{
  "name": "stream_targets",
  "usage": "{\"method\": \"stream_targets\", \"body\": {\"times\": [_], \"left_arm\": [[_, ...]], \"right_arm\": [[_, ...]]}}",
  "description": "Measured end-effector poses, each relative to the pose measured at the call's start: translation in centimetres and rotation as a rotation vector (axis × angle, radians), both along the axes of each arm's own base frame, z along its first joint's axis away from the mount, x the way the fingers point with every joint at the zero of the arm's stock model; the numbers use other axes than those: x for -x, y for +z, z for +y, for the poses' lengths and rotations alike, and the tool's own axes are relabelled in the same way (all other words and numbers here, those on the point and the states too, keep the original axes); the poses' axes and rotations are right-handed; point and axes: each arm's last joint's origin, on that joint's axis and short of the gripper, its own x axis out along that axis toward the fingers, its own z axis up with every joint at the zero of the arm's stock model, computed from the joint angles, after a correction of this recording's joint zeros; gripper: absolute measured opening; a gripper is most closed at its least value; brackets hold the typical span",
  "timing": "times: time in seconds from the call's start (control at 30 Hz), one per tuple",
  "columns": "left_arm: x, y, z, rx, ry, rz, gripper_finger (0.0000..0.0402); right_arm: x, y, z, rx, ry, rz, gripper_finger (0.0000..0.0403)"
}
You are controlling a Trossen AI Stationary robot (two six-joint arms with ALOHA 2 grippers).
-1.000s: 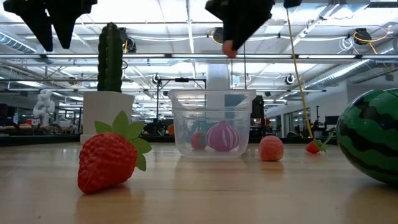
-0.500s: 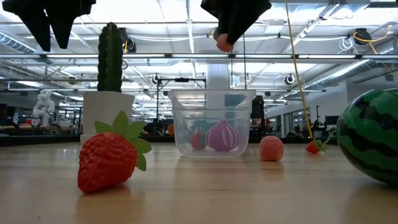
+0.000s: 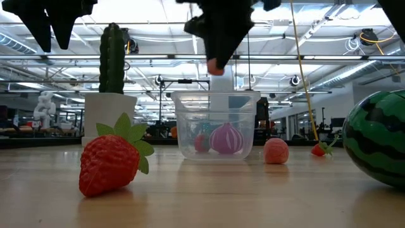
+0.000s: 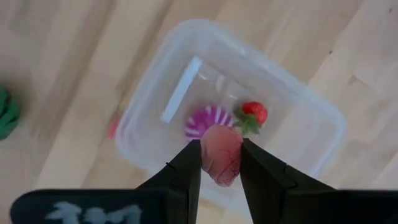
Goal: Pick and placing Produce into tupperware
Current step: Put the top pink peach into the transparent bin
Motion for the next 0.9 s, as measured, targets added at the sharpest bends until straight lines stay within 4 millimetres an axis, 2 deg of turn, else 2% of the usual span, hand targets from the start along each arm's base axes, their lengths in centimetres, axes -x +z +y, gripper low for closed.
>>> {"method": "stream_targets", "body": {"times": [0.2, 0.9], "left_arm": [[0.0, 0.0, 0.0, -0.001, -0.006, 0.001, 0.0230], [0.0, 0.0, 0.0, -0.011, -0.024, 0.003, 0.0230]], "right_arm": [[-0.8, -1.1, -0.8, -0.091, -0.060, -0.033, 0.0087], [-0.8, -7.0, -2.3, -0.093, -0.128, -0.010, 0.0087]]}}
